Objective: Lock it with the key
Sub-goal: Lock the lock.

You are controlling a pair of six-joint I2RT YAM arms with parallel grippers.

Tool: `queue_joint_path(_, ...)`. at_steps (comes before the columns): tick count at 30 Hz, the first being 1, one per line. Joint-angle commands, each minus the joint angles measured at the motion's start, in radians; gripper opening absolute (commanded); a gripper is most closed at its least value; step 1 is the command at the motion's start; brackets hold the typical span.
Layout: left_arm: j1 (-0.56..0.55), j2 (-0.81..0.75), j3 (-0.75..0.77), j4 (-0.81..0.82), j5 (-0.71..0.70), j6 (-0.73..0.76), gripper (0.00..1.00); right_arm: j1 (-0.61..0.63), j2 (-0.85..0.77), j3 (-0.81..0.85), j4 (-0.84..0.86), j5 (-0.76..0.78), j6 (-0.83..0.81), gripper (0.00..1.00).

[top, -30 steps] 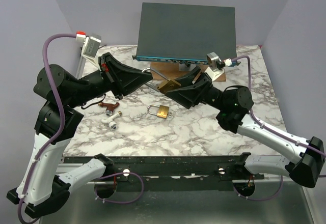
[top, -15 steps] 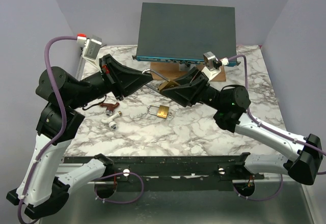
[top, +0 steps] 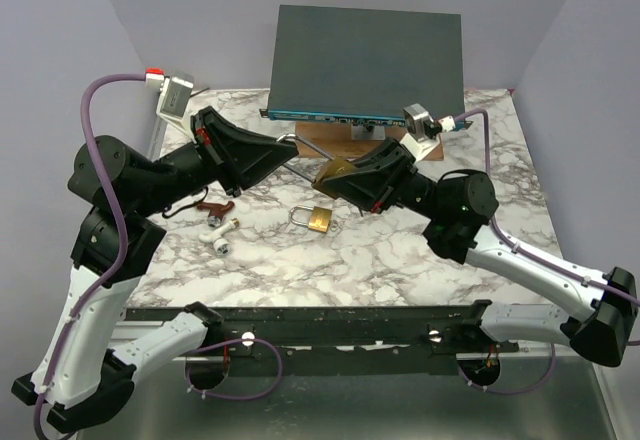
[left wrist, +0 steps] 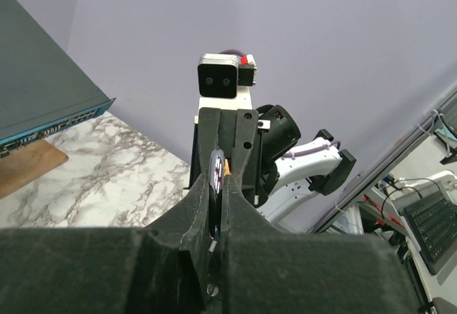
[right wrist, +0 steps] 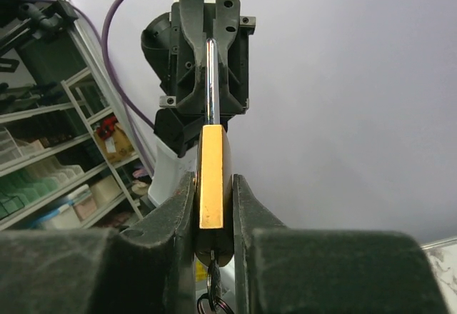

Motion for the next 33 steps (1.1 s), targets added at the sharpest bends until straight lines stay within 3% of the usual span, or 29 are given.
queue_joint_path(1, -0.003, -0.033, -0.007, 0.012, 0.015, 0.048, 0.09, 0.004, -0.046, 0.036, -0.081, 0.023, -0.020, 0.01)
queue_joint_path(4, -0.003, -0.047, 0.001, -0.044, 0.049, 0.103, 0.33, 0.004, -0.094, 0.056, -0.231, -0.001, -0.070, 0.01)
queue_joint_path(6, -0.003, -0.049, 0.025, -0.110, 0.085, 0.157, 0.41, 0.004, -0.127, 0.073, -0.332, -0.027, -0.102, 0.01)
queue_joint_path(11, -0.002, -0.062, 0.014, -0.200, 0.213, 0.225, 0.41, 0.004, -0.204, 0.156, -0.610, -0.060, -0.190, 0.01)
queue_joint_path(22, -0.003, -0.061, -0.039, -0.282, 0.309, 0.272, 0.40, 0.005, -0.208, 0.200, -0.823, -0.203, -0.255, 0.01)
queue_joint_path(26, -0.003, -0.044, -0.034, -0.304, 0.332, 0.279, 0.39, 0.004, -0.197, 0.243, -0.945, -0.177, -0.318, 0.01)
queue_joint_path(33, -0.003, -0.045, -0.083, -0.314, 0.377, 0.290, 0.32, 0.004, -0.200, 0.273, -0.990, -0.151, -0.350, 0.01)
